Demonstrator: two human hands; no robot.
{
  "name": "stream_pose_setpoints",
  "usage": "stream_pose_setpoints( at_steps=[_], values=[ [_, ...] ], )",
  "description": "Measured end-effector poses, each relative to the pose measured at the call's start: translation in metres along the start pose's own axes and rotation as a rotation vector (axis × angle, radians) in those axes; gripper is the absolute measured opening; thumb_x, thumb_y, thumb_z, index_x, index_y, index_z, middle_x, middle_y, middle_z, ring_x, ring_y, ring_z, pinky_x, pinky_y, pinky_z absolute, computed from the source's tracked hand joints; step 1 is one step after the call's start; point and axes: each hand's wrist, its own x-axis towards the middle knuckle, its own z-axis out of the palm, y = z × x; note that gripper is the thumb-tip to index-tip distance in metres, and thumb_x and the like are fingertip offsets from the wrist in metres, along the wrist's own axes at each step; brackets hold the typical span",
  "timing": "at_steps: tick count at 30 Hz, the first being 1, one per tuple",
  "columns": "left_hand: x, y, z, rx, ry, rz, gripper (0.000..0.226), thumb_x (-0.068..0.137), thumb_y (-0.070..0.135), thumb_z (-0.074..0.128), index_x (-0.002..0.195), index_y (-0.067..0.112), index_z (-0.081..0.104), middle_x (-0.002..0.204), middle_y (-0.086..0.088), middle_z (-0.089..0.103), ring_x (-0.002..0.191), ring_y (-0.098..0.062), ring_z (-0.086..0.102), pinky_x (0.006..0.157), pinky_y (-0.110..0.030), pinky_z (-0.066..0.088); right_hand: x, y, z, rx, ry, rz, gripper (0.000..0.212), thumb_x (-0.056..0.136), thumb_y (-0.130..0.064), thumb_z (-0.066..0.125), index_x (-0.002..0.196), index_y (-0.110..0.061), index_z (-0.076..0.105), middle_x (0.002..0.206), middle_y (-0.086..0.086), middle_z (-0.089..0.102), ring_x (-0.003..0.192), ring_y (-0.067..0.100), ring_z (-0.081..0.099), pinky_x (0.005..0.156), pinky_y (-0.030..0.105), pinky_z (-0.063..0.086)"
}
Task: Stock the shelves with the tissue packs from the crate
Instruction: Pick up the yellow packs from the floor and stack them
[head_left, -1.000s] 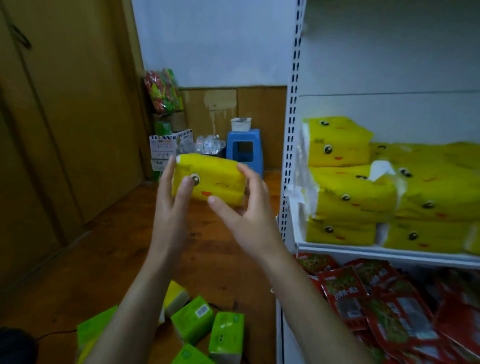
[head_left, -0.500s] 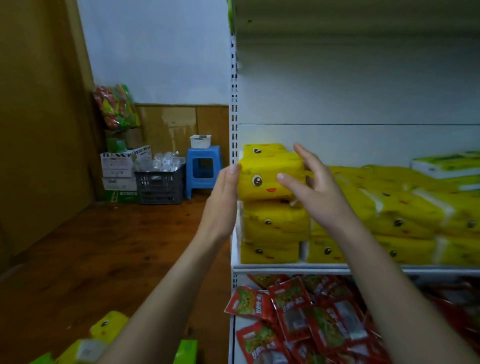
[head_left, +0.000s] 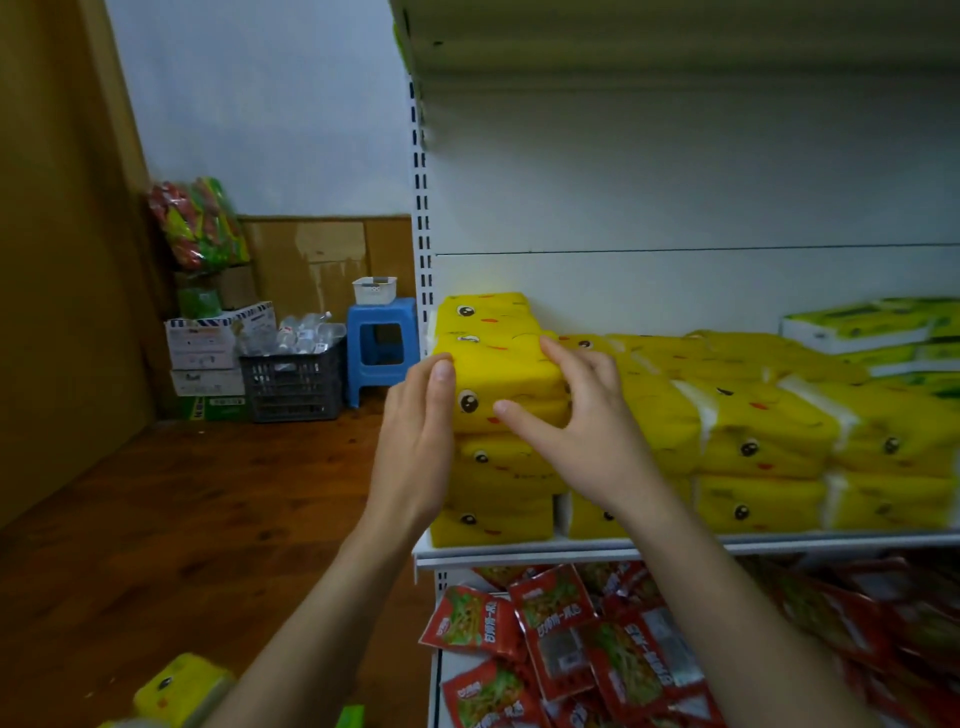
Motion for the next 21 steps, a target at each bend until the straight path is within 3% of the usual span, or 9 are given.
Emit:
stream_pose_setpoints(
  at_steps=[3, 8, 14, 21],
  values=[
    [0.002, 0.001, 0.007, 0.035, 0.035, -0.022, 0.069, 0.079, 0.059, 0.016, 0.133, 0.025, 0.043, 0.119, 0.009, 0.04, 0.109, -0.002, 0.035, 0.083, -0.017, 0.028, 0.0, 0.005, 0.008, -0.119, -0.017, -0.018, 0.081, 0.079, -0.053, 0.061, 0.146, -0.027, 0.022, 0.142, -0.005, 0.022, 0.126, 0.014, 0.038, 0.093, 0.023, 0.036],
    [0.002, 0.001, 0.015, 0.044, 0.045, -0.036, 0.064, 0.085, 0.056, 0.016, 0.136, 0.027, 0.04, 0.123, 0.009, 0.036, 0.108, 0.001, 0.031, 0.089, -0.016, 0.023, 0.009, 0.011, 0.011, -0.116, -0.004, -0.001, 0.079, 0.078, -0.051, 0.064, 0.143, -0.022, 0.029, 0.141, -0.001, 0.026, 0.125, 0.016, 0.041, 0.095, 0.025, 0.037],
    [0.001, 0.0, 0.01, 0.026, -0.001, -0.06, 0.05, 0.096, 0.047, 0.018, 0.139, 0.03, 0.037, 0.122, 0.01, 0.034, 0.114, 0.0, 0.029, 0.092, -0.021, 0.024, 0.007, 0.014, 0.009, -0.004, 0.009, -0.009, 0.075, 0.079, -0.047, 0.065, 0.142, -0.026, 0.031, 0.14, -0.003, 0.026, 0.127, 0.012, 0.035, 0.091, 0.017, 0.03],
    [0.003, -0.003, 0.006, 0.009, -0.052, -0.051, 0.05, 0.095, 0.048, 0.02, 0.141, 0.033, 0.033, 0.139, 0.008, 0.037, 0.123, -0.002, 0.031, 0.097, -0.024, 0.028, 0.006, 0.014, 0.006, 0.075, 0.006, -0.01, 0.072, 0.079, -0.042, 0.066, 0.141, -0.031, 0.03, 0.142, -0.003, 0.024, 0.128, 0.008, 0.031, 0.09, 0.014, 0.027]
  ],
)
